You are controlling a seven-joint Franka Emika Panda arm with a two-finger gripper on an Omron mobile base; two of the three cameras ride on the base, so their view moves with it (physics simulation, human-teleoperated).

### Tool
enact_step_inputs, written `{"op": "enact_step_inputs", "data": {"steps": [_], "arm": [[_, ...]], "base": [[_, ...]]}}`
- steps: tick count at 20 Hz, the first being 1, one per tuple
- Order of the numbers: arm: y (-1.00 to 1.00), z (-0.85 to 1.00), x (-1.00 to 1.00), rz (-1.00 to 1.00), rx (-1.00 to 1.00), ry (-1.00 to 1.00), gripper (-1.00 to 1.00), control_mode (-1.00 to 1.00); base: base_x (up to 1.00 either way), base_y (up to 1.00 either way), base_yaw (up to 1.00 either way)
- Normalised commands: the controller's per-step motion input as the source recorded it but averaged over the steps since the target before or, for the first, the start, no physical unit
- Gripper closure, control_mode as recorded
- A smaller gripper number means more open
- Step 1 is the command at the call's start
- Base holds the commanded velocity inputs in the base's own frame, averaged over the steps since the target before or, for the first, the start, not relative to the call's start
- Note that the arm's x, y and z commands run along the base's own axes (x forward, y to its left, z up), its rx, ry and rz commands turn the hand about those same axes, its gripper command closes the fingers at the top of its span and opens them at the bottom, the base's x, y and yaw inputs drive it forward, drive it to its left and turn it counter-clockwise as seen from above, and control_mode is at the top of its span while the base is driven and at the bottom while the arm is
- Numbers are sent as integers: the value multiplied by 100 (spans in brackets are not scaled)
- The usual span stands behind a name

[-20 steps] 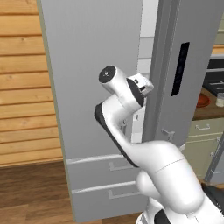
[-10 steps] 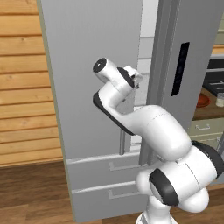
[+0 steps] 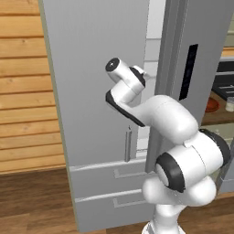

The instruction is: Grab a lemon wedge from the fridge and one ice cube from the ice bowl, and put them in the glass of lemonade.

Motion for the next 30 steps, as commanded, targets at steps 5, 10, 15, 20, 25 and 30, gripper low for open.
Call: {"op": "enact_step_inputs", "data": {"steps": [5,10,15,20,25,30], "arm": [[-5,-17,56,12,-5,3,-100,-100],[-13,-22,41,14,-7,1,-100,-100],[-85,-14,-4,14,-1,-2,-100,-100],[-100,-11,-30,16,0,-8,-100,-100],[-100,-3,-53,15,0,-11,-100,-100],[-100,0,-98,6,0,-19,-100,-100]], "base": [[0,0,0],[0,0,0],[0,0,0],[0,0,0],[0,0,0],[0,0,0]]}}
